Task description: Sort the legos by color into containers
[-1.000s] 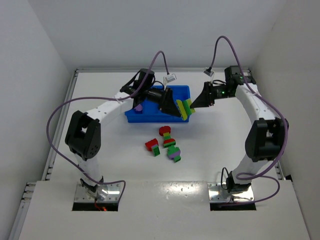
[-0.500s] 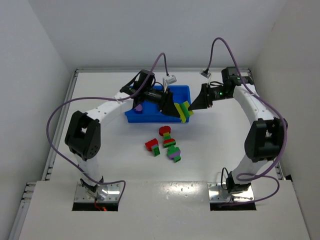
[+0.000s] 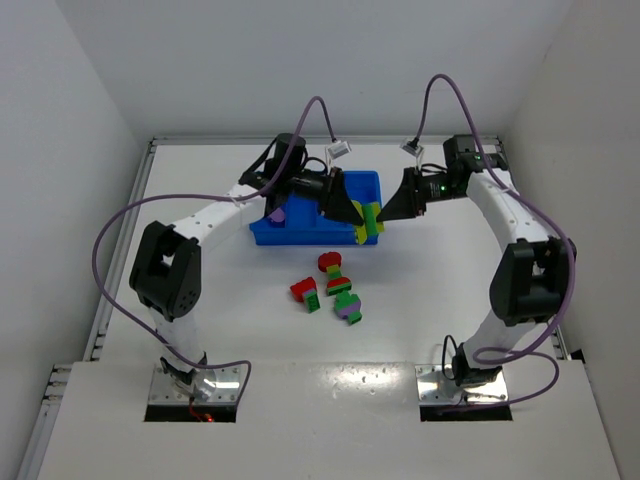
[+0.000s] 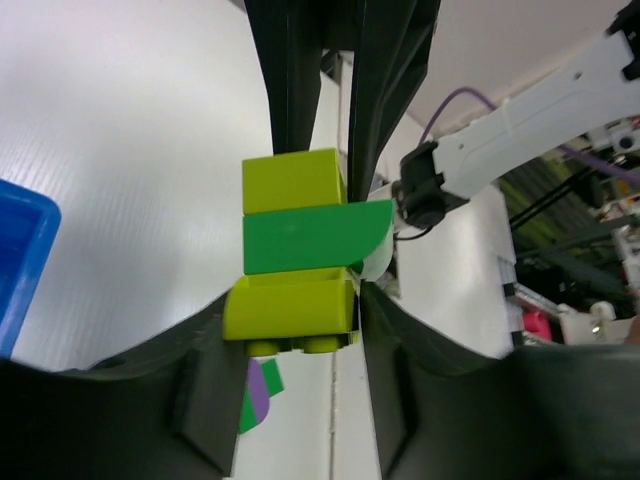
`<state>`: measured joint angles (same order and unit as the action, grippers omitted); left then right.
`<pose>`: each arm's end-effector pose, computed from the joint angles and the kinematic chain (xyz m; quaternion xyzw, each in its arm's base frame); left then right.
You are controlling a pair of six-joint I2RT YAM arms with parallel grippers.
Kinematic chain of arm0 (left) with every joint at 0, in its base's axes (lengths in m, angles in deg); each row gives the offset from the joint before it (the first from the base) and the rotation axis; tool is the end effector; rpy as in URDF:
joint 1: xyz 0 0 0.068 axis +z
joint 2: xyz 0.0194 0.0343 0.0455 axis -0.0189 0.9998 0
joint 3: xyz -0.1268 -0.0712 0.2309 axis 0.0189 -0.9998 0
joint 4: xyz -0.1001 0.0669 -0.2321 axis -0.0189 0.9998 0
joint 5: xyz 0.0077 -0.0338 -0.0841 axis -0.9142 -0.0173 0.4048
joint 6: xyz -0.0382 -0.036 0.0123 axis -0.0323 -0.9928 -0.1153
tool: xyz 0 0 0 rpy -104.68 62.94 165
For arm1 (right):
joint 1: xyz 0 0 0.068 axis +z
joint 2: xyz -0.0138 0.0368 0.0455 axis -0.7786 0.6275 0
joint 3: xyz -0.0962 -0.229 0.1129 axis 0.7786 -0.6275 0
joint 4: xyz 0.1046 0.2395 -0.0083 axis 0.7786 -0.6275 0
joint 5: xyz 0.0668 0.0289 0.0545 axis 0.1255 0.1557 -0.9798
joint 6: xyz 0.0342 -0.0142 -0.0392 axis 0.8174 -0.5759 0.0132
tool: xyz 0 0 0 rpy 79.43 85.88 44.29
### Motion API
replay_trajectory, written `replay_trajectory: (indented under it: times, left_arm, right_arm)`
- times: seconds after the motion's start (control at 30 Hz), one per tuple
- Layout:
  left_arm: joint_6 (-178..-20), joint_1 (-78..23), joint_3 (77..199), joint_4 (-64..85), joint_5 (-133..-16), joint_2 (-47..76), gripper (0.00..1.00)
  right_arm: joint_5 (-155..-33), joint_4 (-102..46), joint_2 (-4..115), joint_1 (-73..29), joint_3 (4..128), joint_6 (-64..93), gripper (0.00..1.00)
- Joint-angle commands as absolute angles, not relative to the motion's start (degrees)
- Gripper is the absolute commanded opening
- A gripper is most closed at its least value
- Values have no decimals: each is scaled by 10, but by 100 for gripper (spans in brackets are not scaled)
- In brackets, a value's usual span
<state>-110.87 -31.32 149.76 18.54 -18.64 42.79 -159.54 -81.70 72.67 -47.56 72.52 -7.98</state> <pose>0.3421 -0.2364 0.3047 0.3274 0.6976 -0.6042 0.2029 0.3344 0.0551 0.2867 -0.2312 0.7627 0.5709 0.1972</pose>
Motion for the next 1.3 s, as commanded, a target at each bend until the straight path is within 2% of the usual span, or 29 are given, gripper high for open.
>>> replay_trajectory:
  times: [0.0, 0.07, 0.2, 0.33, 0.57, 0.83, 0.97, 1.1, 1.27]
  left_arm:
    - [-1169, -315, 1495, 90, -143, 427, 46]
    - [-1176, -315, 1495, 85, -143, 427, 42]
    - [-1182, -315, 1495, 79, -143, 433, 23]
    - [-1169, -315, 1495, 95, -137, 433, 12]
    - [-1128, -296, 1478, 146, -144, 417, 4]
    - [-1027, -285, 1473, 247, -212, 398, 1]
    - [-984, -273, 1477, 294, -317, 398, 1]
    - [-955, -273, 1526, 342, -567, 419, 1]
    - [-942, -267, 1567, 378, -719, 465, 1]
  right_arm:
    - [-1619, -809, 704, -471, 718, -87, 1]
    - [-1619, -809, 699, -471, 718, -87, 1]
    - [-1619, -804, 699, -471, 718, -87, 1]
    - [-1620, -790, 699, -487, 718, -69, 1]
    - [-1631, -784, 709, -539, 734, -50, 0]
    - [-1637, -784, 699, -589, 727, -50, 0]
    - [-1631, -791, 686, -600, 715, -50, 0]
    - [-1611, -791, 674, -600, 705, -50, 0]
    - [-1584, -791, 663, -600, 700, -50, 0]
